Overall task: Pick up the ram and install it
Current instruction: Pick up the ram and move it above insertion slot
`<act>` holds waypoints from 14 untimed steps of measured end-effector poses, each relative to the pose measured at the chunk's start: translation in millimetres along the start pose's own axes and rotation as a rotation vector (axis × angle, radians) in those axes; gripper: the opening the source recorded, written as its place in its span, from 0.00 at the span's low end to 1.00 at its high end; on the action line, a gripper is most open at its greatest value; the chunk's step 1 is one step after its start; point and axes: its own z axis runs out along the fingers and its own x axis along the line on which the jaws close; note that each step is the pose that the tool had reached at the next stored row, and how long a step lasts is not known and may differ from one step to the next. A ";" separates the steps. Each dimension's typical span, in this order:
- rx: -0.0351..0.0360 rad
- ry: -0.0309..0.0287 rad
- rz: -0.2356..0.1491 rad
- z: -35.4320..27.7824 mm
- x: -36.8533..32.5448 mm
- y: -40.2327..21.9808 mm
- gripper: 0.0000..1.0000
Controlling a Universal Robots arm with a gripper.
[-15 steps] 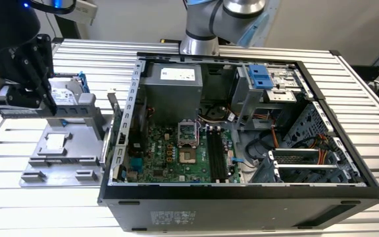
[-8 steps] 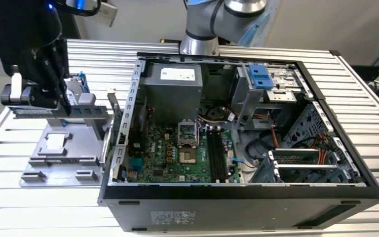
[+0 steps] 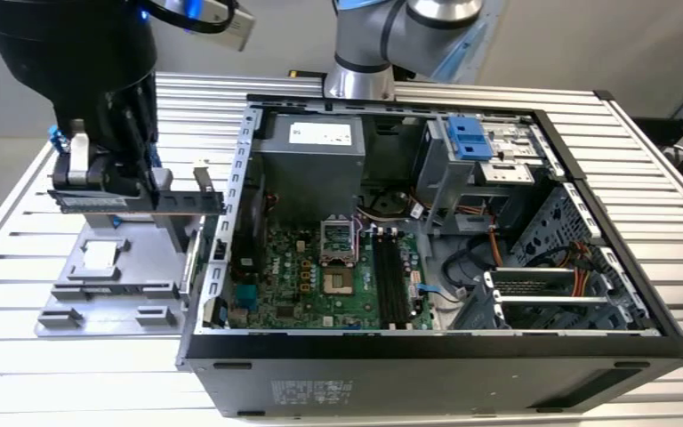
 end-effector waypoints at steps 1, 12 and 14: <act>-0.0013 -0.0001 0.000 -0.2 0.1 -3.4 0.00; -0.0163 -0.0005 0.000 -2.2 1.9 -42.0 0.00; -0.0183 -0.0006 0.000 -2.5 2.1 -48.7 0.00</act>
